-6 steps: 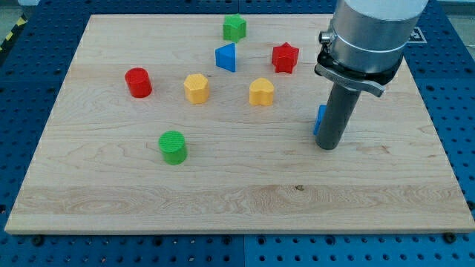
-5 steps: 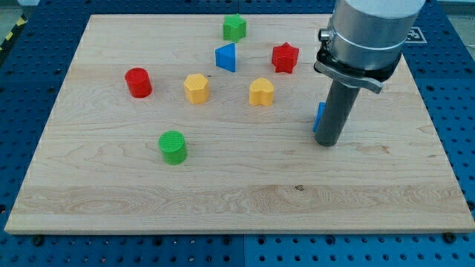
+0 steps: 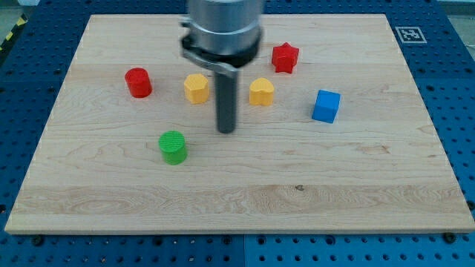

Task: Slide the red circle towards the green circle

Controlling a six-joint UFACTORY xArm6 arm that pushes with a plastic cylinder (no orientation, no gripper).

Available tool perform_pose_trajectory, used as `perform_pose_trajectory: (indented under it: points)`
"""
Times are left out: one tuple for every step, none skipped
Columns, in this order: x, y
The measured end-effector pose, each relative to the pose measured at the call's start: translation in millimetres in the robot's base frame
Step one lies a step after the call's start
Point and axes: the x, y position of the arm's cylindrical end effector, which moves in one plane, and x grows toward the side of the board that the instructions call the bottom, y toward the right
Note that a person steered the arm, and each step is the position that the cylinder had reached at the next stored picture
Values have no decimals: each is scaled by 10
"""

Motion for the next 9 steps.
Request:
perform_pose_trajectory:
  points:
    - [-93,-725]
    - [-322,-1515]
    - [-1002,-1889]
    - [-1134,-1893]
    - [-1132,-1749]
    - [-1080,-1480]
    - [-878,-1370]
    - [-688,-1284]
    - [-538,-1116]
